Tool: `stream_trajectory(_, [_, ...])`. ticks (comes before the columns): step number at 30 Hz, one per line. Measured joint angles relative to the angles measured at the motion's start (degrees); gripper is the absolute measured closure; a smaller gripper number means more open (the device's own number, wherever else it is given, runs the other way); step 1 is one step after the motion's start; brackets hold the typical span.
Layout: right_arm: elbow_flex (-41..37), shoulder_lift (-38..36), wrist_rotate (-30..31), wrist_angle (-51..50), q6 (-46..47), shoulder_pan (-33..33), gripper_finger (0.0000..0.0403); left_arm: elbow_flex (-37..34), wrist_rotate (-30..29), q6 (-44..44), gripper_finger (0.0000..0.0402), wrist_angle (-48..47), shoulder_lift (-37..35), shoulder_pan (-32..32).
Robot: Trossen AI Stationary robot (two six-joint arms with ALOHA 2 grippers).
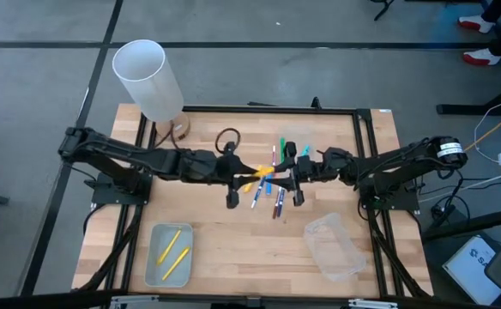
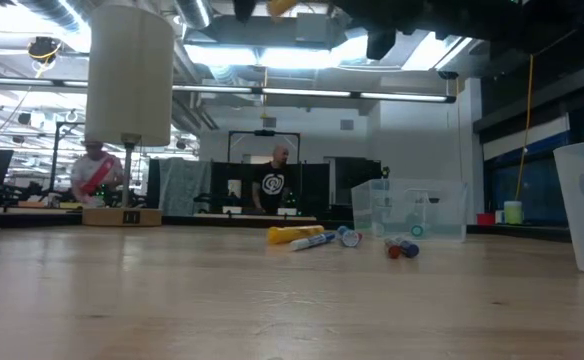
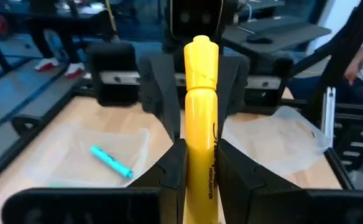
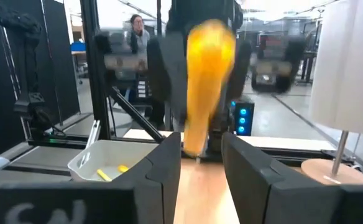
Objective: Pick & Place Markers
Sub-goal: Put the left yellow highlighter pen into the top transparent bin
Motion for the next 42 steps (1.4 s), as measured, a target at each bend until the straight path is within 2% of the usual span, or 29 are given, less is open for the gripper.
stream_trajectory(10, [0.00, 0.00, -1.70, 1.25, 0.77, 0.41, 0.0285, -0.12, 3.81, -0.02, 0.0345, 4.02, 4.25, 0.37])
stream_trajectory(22, [-0.03, 0.00, -1.42, 1.02, 1.53, 0.37, 0.0285, -0.12, 3.33, 0.56, 0.0343, 4.54, 4.57, 0.38])
stream_trajectory(25, [-0.04, 0.02, -1.33, 0.93, 1.51, 0.37, 0.0293, -0.12, 2.30, 1.55, 0.0335, 4.56, 4.57, 0.35])
stream_trajectory(30, [-0.04, 0.02, -1.27, 0.75, 1.22, 0.37, 0.0333, -0.12, 1.78, 2.44, 0.0310, 4.52, 4.57, 0.35])
stream_trajectory(36, [-0.09, 0.02, -1.09, -0.32, 0.36, 0.35, 0.0333, -0.12, 1.78, 2.53, 0.0293, 4.51, 4.57, 0.35])
stream_trajectory(42, [-0.09, 0.02, 2.64, -2.44, 0.40, 0.33, 0.0333, -0.12, -1.00, 1.72, 0.0282, 2.95, 4.57, 0.35])
